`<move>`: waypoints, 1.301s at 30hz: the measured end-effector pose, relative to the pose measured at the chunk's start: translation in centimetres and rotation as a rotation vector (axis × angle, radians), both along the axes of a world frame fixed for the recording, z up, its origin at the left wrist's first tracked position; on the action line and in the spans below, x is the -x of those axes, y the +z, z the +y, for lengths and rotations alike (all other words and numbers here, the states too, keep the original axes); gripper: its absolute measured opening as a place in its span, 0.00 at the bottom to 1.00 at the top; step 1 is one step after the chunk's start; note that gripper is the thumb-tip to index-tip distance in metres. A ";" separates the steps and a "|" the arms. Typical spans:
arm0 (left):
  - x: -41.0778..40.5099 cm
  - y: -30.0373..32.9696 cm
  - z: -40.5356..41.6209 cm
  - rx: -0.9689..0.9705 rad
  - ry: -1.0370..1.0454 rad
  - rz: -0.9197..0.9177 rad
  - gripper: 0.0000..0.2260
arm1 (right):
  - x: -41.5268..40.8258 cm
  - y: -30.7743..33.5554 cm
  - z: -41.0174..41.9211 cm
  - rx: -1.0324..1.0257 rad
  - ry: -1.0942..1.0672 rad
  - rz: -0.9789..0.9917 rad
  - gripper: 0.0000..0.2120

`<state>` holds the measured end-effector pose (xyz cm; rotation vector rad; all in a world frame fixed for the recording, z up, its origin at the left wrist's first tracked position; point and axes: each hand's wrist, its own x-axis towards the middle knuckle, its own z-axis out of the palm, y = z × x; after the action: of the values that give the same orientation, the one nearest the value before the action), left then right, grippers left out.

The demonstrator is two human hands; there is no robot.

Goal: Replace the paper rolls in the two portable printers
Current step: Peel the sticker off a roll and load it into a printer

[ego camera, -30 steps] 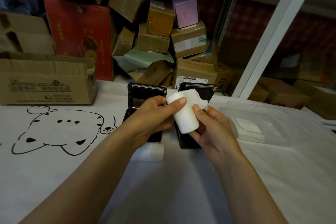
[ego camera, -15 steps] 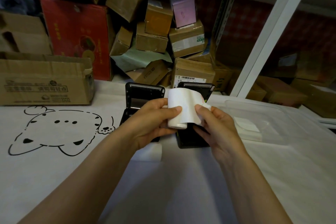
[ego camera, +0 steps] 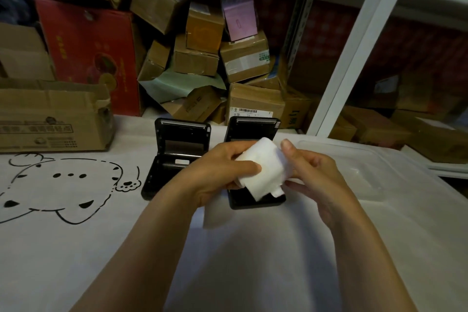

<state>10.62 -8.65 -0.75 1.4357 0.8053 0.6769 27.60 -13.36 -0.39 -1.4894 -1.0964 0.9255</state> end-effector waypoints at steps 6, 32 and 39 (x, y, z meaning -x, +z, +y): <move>0.1 -0.2 0.3 0.032 -0.070 -0.053 0.22 | -0.1 -0.8 0.1 -0.001 0.121 -0.090 0.22; -0.1 0.8 -0.1 -0.010 0.099 -0.042 0.13 | 0.8 -1.2 1.1 -0.016 0.055 0.322 0.19; -0.3 0.8 -0.2 0.025 0.099 -0.022 0.12 | 0.6 -1.2 1.2 -0.049 0.025 0.274 0.17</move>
<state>10.93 -8.87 0.05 1.3710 0.8694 0.7544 26.96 -12.11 -1.55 -1.2679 -0.9311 1.0771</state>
